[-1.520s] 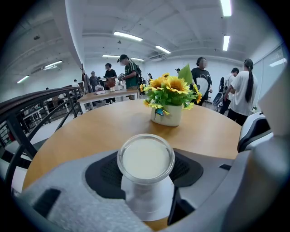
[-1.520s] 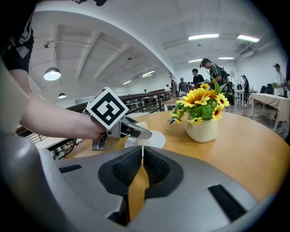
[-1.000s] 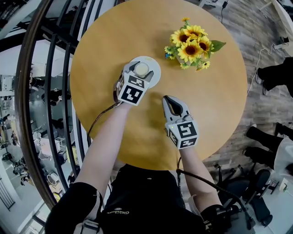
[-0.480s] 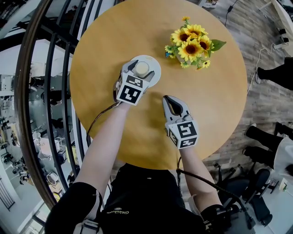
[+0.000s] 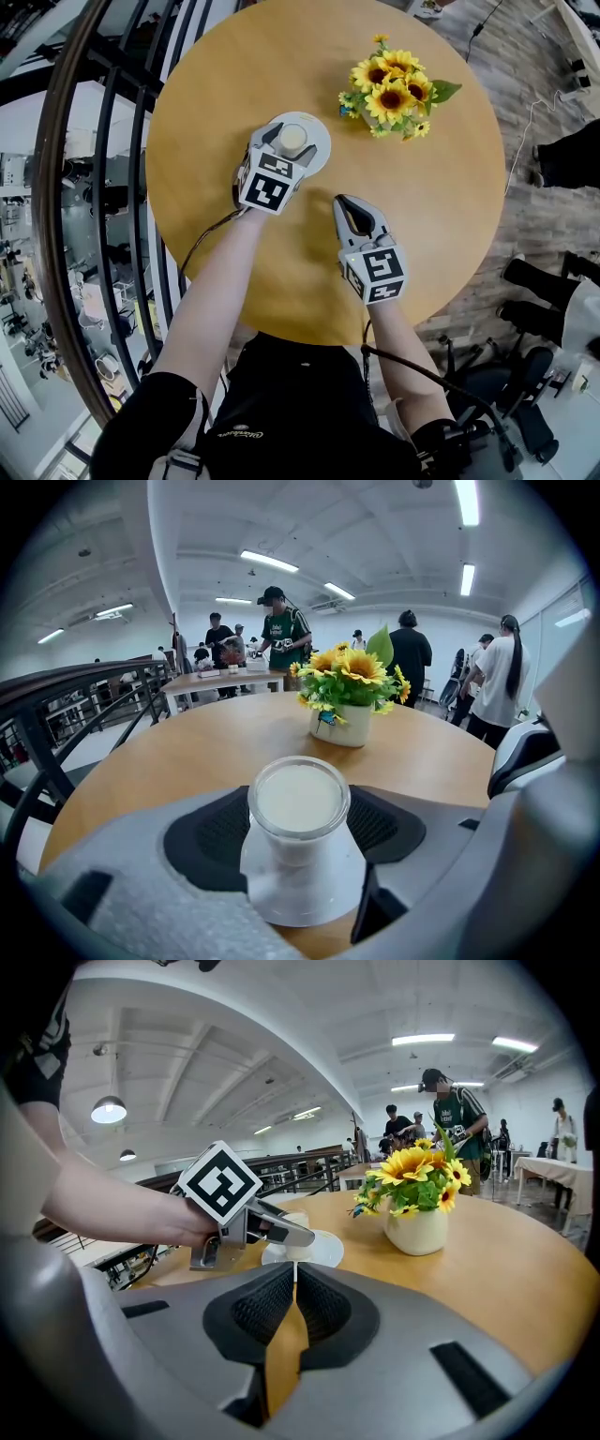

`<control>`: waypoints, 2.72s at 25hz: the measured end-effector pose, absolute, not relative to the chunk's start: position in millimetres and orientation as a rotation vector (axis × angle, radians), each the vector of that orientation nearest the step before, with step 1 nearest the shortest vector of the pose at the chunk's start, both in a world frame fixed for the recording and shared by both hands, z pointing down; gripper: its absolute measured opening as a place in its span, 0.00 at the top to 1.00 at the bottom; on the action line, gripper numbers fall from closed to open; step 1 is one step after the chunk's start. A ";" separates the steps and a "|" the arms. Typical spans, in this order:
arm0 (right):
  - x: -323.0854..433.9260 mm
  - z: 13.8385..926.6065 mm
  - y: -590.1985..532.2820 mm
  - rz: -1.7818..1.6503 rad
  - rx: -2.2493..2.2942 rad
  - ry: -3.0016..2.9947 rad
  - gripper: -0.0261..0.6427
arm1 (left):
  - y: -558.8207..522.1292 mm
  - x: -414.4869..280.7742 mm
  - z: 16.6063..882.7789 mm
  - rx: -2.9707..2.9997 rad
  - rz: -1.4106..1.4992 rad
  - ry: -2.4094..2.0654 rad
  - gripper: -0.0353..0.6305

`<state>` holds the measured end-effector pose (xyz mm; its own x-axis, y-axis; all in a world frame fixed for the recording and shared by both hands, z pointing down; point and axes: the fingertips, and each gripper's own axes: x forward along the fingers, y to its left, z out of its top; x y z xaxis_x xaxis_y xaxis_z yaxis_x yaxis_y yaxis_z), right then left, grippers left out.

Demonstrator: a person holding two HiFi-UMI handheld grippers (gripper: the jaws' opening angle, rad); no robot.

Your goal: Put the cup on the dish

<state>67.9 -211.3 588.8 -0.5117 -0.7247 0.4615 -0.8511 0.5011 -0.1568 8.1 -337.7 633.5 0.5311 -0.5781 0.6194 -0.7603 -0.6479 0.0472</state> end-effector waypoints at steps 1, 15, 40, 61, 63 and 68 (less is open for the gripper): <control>67.9 587.7 -210.8 0.523 1.318 -2.414 0.94 | -337.0 8.3 632.7 2.465 0.823 -1.112 0.48; 74.6 561.7 -193.7 0.475 1.340 -2.423 0.94 | -316.7 -0.9 601.5 2.470 0.775 -1.158 0.48; 81.2 418.2 -133.9 0.234 1.394 -2.589 0.94 | -192.9 -9.8 413.8 2.718 0.430 -1.271 0.76; 76.6 321.7 -110.8 0.005 1.447 -2.699 0.94 | -137.6 12.4 337.5 2.862 0.315 -1.223 0.94; 75.4 319.2 -112.5 0.001 1.447 -2.704 0.94 | -138.6 12.4 335.0 2.867 0.312 -1.223 0.94; 75.9 318.6 -113.0 0.008 1.447 -2.706 0.94 | -138.1 15.0 333.6 2.870 0.314 -1.213 0.94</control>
